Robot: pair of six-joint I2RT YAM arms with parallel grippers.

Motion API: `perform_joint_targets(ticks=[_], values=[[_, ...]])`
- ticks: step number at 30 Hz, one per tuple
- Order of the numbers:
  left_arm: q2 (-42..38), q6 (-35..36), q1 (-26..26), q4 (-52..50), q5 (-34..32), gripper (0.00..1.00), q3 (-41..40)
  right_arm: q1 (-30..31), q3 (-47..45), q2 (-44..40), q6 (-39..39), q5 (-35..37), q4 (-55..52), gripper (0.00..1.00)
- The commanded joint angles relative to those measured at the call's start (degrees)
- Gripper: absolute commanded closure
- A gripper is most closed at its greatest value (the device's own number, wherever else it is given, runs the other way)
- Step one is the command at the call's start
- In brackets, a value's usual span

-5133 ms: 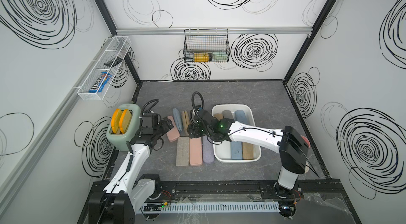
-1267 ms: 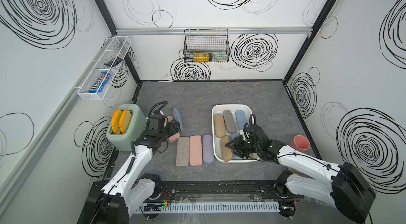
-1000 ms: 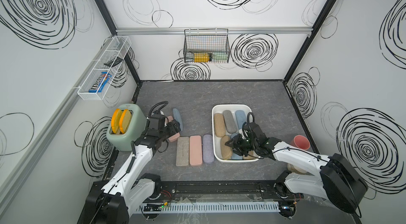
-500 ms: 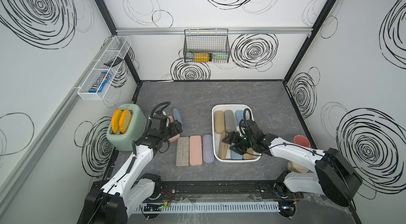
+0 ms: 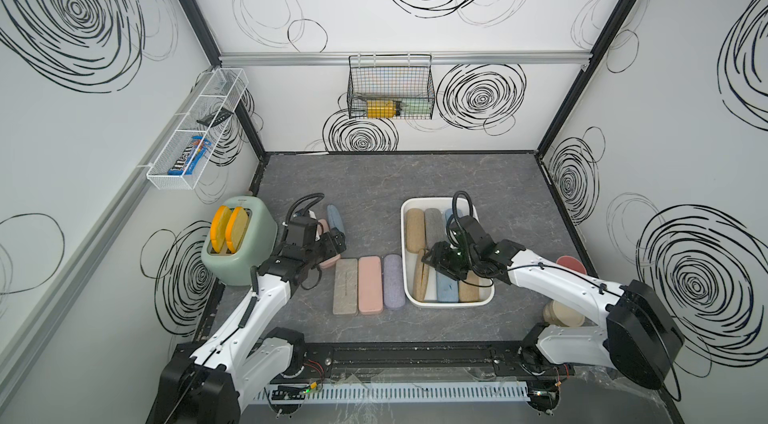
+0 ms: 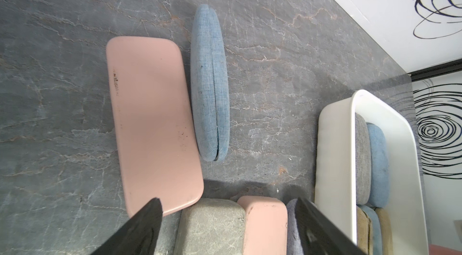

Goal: Put the glasses cases into the storage boxes
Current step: Place the glasses case in the storage box.

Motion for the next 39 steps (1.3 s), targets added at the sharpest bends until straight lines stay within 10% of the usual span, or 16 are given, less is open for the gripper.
perform_joint_targets(ticks=[1,13,39], values=[[-0.83,0.41,-0.53,1.17,-1.16,0.12,0.74,2.97,4.33,3.45,-3.48,4.77,-4.42,0.57],[-0.52,0.32,-0.70,1.00,-1.48,0.12,0.85,4.71,2.28,6.74,-2.86,7.99,-4.43,0.70],[0.52,0.59,-2.03,0.48,-2.52,0.07,1.00,-0.31,-1.79,-1.01,-6.64,5.32,-4.01,0.62]])
